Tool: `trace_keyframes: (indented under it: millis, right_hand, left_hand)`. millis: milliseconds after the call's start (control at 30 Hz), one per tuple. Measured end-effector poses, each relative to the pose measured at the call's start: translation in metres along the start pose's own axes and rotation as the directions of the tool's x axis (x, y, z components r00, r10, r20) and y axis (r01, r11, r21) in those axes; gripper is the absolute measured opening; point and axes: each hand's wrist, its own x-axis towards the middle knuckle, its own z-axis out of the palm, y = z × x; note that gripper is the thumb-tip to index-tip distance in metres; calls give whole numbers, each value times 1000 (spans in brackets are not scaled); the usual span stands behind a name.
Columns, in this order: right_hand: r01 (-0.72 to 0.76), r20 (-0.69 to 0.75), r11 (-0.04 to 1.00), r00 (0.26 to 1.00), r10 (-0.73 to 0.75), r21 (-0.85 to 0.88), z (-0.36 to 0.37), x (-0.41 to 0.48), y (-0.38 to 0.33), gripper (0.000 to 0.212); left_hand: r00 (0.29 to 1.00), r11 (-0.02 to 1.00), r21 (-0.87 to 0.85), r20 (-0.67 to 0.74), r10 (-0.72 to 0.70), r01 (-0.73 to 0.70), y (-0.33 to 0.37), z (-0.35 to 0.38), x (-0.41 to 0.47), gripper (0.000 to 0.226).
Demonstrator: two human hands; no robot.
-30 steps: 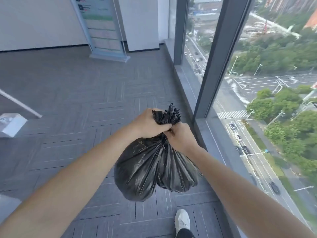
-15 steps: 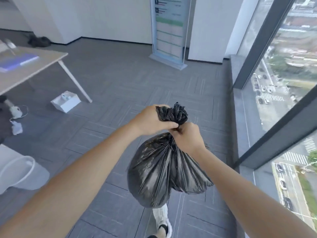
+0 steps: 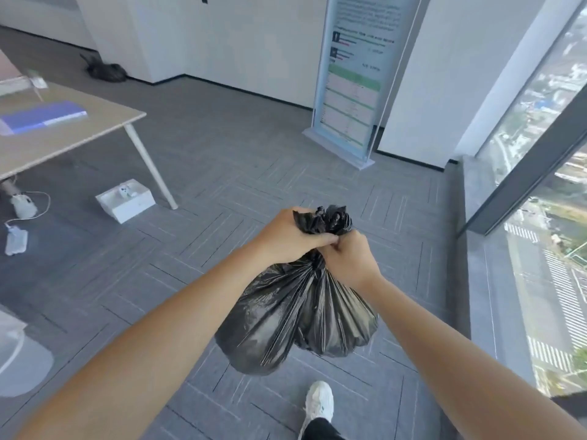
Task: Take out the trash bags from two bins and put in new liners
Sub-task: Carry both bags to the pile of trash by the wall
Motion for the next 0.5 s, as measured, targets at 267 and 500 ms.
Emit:
trace_keyframes:
  millis: [267,500]
  right_hand:
    - [-60,151,974,988,28,218,52,219,2,49]
    - [-59,216,972,976,8,229,76,388,-36,43]
  left_hand:
    - [985,995,-93,-163,-58,43,-72,-83,165,18]
    - [947,995,6,-308,-96,103,-114,-174,296,22]
